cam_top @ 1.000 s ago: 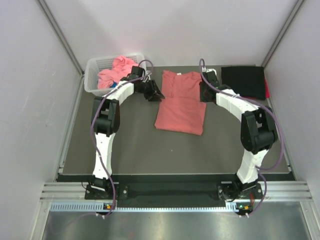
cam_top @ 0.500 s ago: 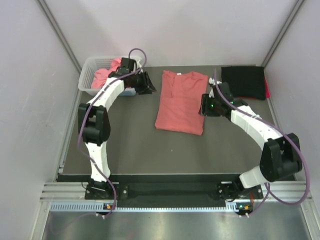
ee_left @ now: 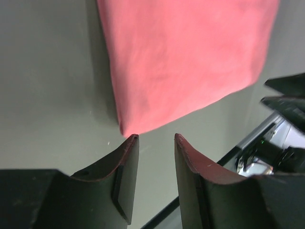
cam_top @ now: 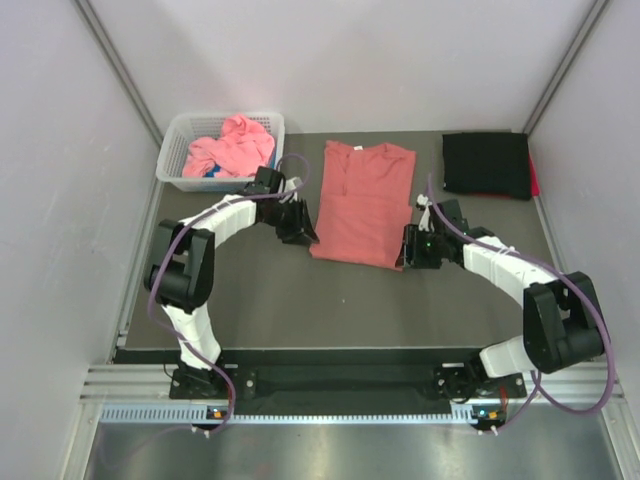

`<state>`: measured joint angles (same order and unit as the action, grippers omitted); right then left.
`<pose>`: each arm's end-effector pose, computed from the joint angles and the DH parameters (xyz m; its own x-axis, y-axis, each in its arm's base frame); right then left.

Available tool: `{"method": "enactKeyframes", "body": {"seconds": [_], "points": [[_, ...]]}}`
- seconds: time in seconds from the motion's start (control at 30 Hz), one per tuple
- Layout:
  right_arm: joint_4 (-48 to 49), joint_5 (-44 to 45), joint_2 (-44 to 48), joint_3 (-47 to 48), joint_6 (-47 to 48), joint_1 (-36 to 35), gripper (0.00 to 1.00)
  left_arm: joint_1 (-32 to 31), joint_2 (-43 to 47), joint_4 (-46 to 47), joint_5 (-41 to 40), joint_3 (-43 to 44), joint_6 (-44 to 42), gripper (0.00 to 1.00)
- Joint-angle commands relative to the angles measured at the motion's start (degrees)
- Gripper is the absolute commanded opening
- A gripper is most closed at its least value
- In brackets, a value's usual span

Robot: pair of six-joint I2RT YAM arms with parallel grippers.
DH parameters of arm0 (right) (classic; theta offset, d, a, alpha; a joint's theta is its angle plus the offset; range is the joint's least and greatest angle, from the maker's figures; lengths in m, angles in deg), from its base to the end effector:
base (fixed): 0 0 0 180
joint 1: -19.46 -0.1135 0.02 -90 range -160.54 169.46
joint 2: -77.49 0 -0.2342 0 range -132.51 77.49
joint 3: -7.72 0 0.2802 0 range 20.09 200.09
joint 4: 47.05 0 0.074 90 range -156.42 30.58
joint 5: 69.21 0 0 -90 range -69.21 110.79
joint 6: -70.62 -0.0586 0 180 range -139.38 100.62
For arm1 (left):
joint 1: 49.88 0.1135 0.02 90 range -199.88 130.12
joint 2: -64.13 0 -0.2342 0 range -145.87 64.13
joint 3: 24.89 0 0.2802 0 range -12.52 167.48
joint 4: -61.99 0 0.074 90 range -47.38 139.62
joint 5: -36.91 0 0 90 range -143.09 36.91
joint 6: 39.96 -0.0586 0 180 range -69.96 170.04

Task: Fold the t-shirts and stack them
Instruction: Fold the tshirt

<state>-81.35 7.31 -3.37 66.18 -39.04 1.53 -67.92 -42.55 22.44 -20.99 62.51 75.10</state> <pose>0.2943 0.1096 0.1285 -0.8905 0.0557 -0.4515 -0.1290 0.9208 0.3682 0.3856 -0.1583 0.1395 -0.9589 -0.0651 -0.2763 0.1299 0.7647 -0.6311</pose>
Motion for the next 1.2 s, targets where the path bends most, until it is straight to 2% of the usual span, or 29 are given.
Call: {"method": "enactKeyframes", "body": {"seconds": [0.0,0.57,1.0,1.17], "points": [[6.64,-3.75,-0.17,-1.34,0.5,1.67,0.5,0.11,0.94,7.04,2.0,-3.65,0.25,0.41],[11.39,-5.33,-3.34,-2.93,1.99,3.52,0.5,-0.15,-2.31,10.3,1.83,-7.26,1.49,0.36],[10.95,-5.68,-3.69,-2.93,3.31,4.05,0.5,-0.33,1.11,10.57,-0.36,-10.77,2.89,0.38],[11.03,-5.86,-3.6,-3.19,3.66,4.22,0.5,-0.24,0.59,8.29,-3.27,-8.41,2.72,0.42]]}}
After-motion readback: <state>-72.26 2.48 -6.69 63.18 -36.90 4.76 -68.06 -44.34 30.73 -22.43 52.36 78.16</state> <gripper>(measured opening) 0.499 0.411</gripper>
